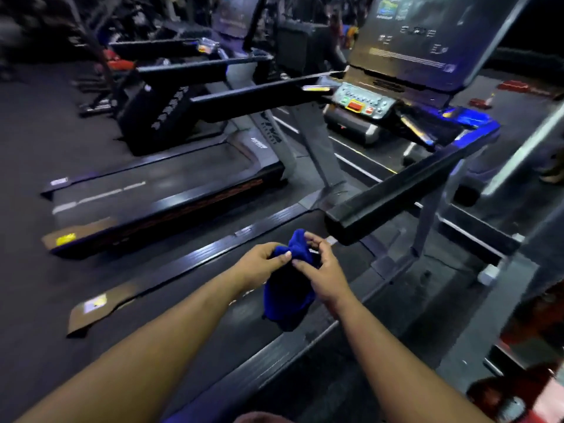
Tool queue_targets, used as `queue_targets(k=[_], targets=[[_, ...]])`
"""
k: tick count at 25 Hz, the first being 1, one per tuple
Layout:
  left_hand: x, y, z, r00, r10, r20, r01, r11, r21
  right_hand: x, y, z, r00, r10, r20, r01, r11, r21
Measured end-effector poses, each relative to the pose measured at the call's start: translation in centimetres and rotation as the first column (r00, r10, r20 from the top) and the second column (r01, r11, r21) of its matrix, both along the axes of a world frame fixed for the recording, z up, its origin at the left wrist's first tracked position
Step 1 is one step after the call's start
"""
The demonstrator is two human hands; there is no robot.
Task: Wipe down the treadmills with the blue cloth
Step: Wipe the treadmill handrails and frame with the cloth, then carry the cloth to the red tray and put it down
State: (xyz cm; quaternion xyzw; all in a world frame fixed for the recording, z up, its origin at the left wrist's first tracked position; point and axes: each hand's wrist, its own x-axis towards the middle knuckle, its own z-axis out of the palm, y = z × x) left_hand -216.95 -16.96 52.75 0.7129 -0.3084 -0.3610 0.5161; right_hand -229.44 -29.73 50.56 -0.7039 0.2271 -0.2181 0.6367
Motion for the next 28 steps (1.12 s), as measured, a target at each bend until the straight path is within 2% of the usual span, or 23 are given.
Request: queue_targets(k=[3, 6, 8, 10, 12, 14, 16, 17, 19, 20, 21, 23, 25, 27, 28], targets=[[-0.1, 3.2, 1.2, 0.973, 0.227, -0.050, -0.230, 0.968, -0.097, 2.7, 0.2, 0.2, 0.970, 0.230, -0.084, -0.226, 0.972, 0.062], [0.2, 6.8, 1.9, 0.925, 0.377, -0.051, -0.380, 0.914, -0.140, 5.6, 2.4, 1.0, 0.900, 0.394, -0.185, -0.356, 0.911, 0.208], [0.4, 10.2, 2.7, 0.880, 0.473, -0.036, -0.472, 0.868, -0.156, 7.7, 4.6, 1.5, 0.846, 0.511, -0.151, -0.447, 0.835, 0.322], [0.6, 14.1, 3.1, 0.802, 0.597, -0.018, -0.588, 0.784, -0.199, 9.6, 7.6, 1.8, 0.767, 0.636, -0.086, -0.579, 0.744, 0.333], [0.4, 18.7, 3.4, 0.691, 0.722, 0.024, -0.702, 0.679, -0.213, 11.2, 11.8, 2.3, 0.727, 0.686, -0.035, -0.646, 0.700, 0.305], [0.3, 23.0, 3.6, 0.613, 0.784, 0.100, -0.766, 0.620, -0.170, 12.8, 15.8, 3.3, 0.745, 0.666, -0.028, -0.650, 0.734, 0.196], [0.2, 29.2, 3.3, 0.548, 0.807, 0.218, -0.816, 0.574, -0.072, 14.2, 21.4, 4.8, 0.742, 0.670, -0.019, -0.670, 0.741, -0.047], [0.1, 32.0, 3.4, 0.562, 0.789, 0.248, -0.812, 0.584, -0.016, 14.9, 23.8, 5.5, 0.746, 0.665, -0.040, -0.658, 0.727, -0.196], [-0.2, 37.9, 3.7, 0.649, 0.714, 0.261, -0.756, 0.645, 0.113, 15.9, 29.5, 6.9, 0.710, 0.700, -0.075, -0.659, 0.623, -0.420], [-0.4, 40.7, 4.2, 0.673, 0.664, 0.325, -0.734, 0.655, 0.182, 16.3, 32.3, 7.4, 0.674, 0.735, -0.077, -0.666, 0.559, -0.494], [-0.6, 42.6, 5.1, 0.660, 0.618, 0.427, -0.738, 0.638, 0.219, 16.6, 34.5, 8.2, 0.629, 0.772, -0.087, -0.675, 0.488, -0.553], [-0.7, 47.4, 6.6, 0.576, 0.605, 0.550, -0.774, 0.621, 0.127, 17.2, 39.9, 9.2, 0.482, 0.871, -0.095, -0.681, 0.304, -0.666], [-0.7, 52.0, 7.8, 0.590, 0.601, 0.540, -0.736, 0.675, 0.053, 18.1, 45.1, 10.2, 0.364, 0.925, -0.111, -0.664, 0.174, -0.728], [-0.9, 55.8, 8.1, 0.624, 0.586, 0.517, -0.737, 0.661, 0.140, 18.9, 49.3, 10.8, 0.317, 0.939, -0.137, -0.685, 0.126, -0.718], [-1.0, 57.8, 7.8, 0.617, 0.584, 0.528, -0.758, 0.621, 0.199, 19.3, 51.2, 10.9, 0.299, 0.944, -0.141, -0.692, 0.113, -0.713]])
